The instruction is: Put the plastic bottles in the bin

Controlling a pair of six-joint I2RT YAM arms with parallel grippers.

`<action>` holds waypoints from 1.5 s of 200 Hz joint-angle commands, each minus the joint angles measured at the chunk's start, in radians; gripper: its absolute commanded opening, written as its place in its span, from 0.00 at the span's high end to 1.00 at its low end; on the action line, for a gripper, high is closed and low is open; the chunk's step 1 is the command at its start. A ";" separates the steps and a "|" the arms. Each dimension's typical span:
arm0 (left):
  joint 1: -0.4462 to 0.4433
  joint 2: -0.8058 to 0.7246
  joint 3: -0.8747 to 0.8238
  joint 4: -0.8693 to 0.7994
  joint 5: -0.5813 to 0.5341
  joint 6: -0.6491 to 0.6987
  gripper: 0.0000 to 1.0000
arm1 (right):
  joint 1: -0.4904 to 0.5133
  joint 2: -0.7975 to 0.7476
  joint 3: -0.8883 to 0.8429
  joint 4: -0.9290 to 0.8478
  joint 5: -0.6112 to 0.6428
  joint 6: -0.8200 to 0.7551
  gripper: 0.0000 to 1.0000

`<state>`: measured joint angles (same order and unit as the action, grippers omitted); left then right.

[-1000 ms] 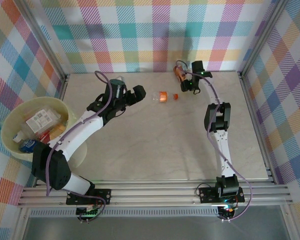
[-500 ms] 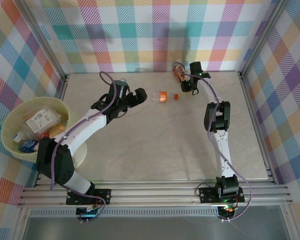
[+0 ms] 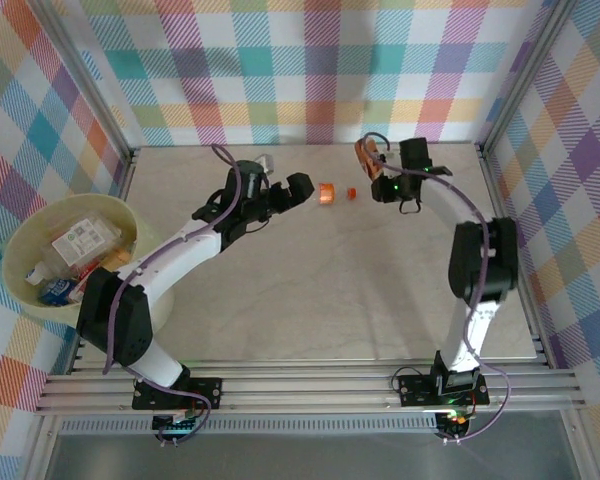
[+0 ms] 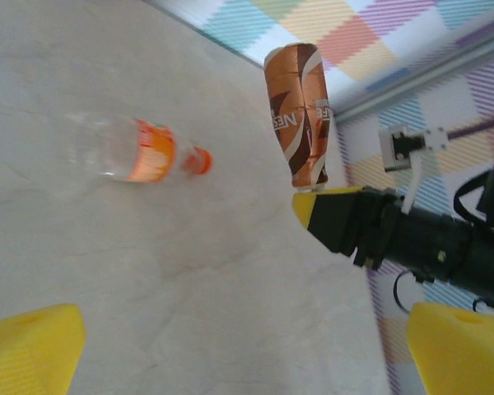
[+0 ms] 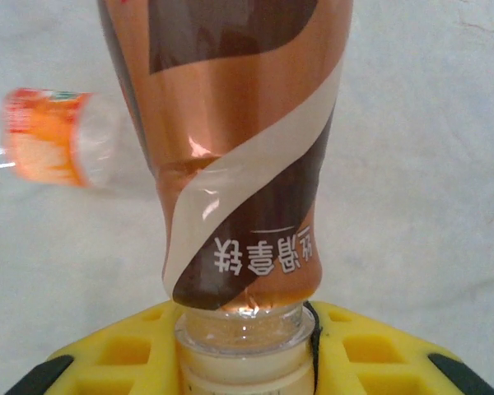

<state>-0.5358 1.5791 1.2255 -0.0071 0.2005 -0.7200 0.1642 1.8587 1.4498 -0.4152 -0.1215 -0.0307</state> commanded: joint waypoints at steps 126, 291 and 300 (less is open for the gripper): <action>-0.090 0.151 0.052 0.282 0.103 -0.102 0.01 | 0.068 -0.464 -0.577 0.416 -0.813 0.501 0.84; -0.094 0.126 -0.022 0.429 0.112 -0.170 0.43 | 0.114 -0.478 -0.565 0.371 -0.914 0.439 0.46; -0.095 0.117 -0.027 0.402 0.089 -0.163 0.43 | 0.113 -0.482 -0.560 0.370 -0.904 0.442 0.38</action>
<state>-0.6216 1.7512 1.2171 0.4156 0.3443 -0.9028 0.2749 1.4128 0.8623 -0.0216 -1.0290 0.4412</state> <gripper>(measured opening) 0.582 0.521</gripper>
